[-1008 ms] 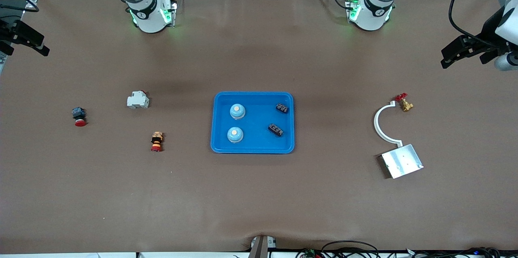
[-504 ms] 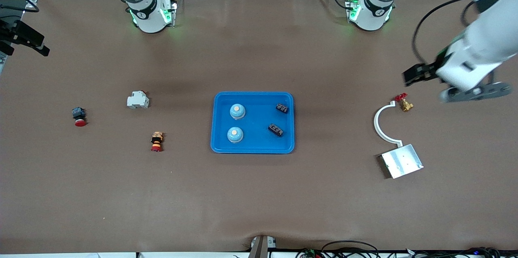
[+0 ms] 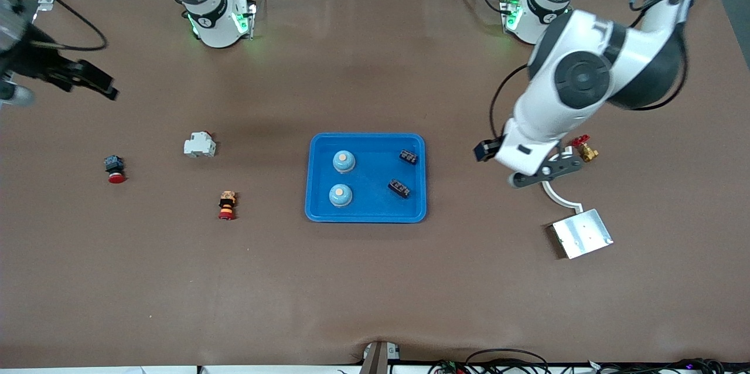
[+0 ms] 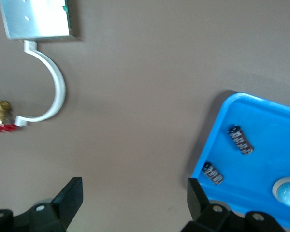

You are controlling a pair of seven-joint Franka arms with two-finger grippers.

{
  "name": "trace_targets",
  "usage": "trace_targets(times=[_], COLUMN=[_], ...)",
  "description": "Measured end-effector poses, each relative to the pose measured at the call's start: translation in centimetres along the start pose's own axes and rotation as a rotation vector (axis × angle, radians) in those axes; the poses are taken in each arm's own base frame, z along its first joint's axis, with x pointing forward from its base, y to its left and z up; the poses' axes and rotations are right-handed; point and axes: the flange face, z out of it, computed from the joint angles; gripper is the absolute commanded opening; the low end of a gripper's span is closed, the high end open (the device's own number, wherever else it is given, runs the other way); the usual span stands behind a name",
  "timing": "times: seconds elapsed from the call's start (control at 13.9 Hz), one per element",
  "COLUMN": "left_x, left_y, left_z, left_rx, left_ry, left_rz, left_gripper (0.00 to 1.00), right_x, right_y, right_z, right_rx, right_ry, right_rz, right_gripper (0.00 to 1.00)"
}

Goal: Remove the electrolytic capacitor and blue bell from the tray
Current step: 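Reach the right gripper to a bell while the left gripper reaches a capacitor, then grasp the bell with the right gripper while the left gripper grasps the capacitor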

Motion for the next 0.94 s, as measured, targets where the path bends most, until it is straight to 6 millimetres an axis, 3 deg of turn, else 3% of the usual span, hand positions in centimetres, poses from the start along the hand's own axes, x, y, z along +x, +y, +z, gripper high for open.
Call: trace_targets(times=[0.14,0.36,0.58,0.79,0.94], left_x=[-1.3,-3.5,-5.6,-7.9,-8.9], left_y=[3.3,8.4,12.3,14.6,15.3], left_z=[2.9,8.3,14.3,19.3,21.4], left_rx=[0.002,-0.030,-0.039,-0.010,0.008], left_ry=[0.010,0.018,0.002,-0.021,-0.029], left_rz=[-0.079,-0.231,-0.378,-0.522,-0.601], left_gripper=[0.76,0.75,0.72,0.67,0.65], right_x=[-1.7,-4.1,-5.6,-6.7,-7.4], right_y=[-5.2,-10.8,-15.7,-22.2,-25.8], right_z=[2.6,5.7,9.5,16.0,20.8], right_rx=[0.005,0.029,0.051,0.078,0.095], right_ry=[0.016,0.049,0.054,0.050,0.046], right_rz=[0.088,0.185,0.270,0.365,0.414], right_gripper=[1.00,1.00,1.00,1.00,1.00])
